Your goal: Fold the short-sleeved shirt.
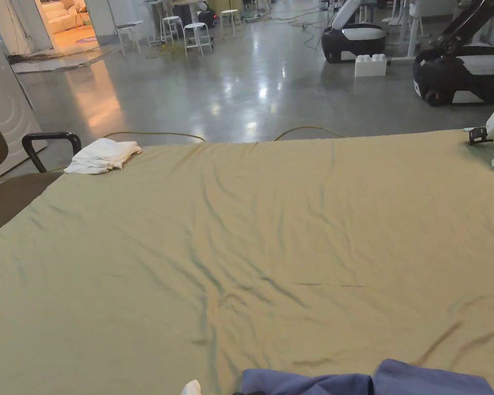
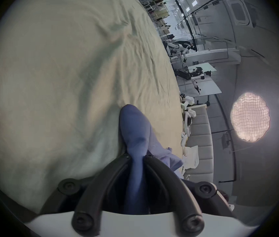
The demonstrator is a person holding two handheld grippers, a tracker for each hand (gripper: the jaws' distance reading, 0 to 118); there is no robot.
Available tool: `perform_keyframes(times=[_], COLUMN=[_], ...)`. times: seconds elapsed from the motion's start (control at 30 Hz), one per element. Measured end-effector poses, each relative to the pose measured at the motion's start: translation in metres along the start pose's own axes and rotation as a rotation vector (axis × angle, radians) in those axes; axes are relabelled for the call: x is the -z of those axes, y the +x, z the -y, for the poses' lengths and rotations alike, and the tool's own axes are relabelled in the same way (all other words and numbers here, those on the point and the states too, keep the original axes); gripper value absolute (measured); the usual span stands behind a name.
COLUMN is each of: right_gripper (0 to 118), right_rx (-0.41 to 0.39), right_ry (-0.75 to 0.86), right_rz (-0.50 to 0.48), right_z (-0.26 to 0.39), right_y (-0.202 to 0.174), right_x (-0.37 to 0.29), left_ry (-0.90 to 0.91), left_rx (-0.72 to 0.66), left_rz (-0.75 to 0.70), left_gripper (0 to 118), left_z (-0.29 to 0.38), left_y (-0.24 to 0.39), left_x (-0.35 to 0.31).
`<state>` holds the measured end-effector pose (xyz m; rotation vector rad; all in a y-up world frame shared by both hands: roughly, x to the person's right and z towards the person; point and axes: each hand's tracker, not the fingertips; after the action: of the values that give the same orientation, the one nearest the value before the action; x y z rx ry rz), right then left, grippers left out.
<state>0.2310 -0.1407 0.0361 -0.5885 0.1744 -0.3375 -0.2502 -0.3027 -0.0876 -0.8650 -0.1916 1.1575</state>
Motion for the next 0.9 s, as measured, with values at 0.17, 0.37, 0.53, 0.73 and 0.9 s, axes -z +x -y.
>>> perform_keyframes(times=[0.17,0.37,0.53,0.73,0.9], right_gripper=[0,0,0,0,0], right_rx=[0.026,0.039,0.049,0.058,0.05], right_ry=[0.021,0.016,0.002,0.015,0.0], right_rz=[-0.007,0.004,-0.008,-0.036,-0.009], right_z=[0.002,0.005,0.008,0.013,0.025], right_y=[0.003,0.013,0.012,0.008,0.014], right_x=[-0.009,-0.003,0.005,-0.01,-0.015], left_ry=[0.13,0.22,0.115,-0.112,-0.25], left_rx=[0.168,0.534,0.585,0.648,0.669], left_rz=[-0.028,-0.241,-0.108,-0.074,-0.107], left_gripper=[8,8,8,8,39], left_z=[-0.028,-0.045,0.01,0.08,0.098], left_y=[0.027,0.103,0.152,0.165,0.161], left_x=[-0.062,-0.119,-0.056,0.066,0.101])
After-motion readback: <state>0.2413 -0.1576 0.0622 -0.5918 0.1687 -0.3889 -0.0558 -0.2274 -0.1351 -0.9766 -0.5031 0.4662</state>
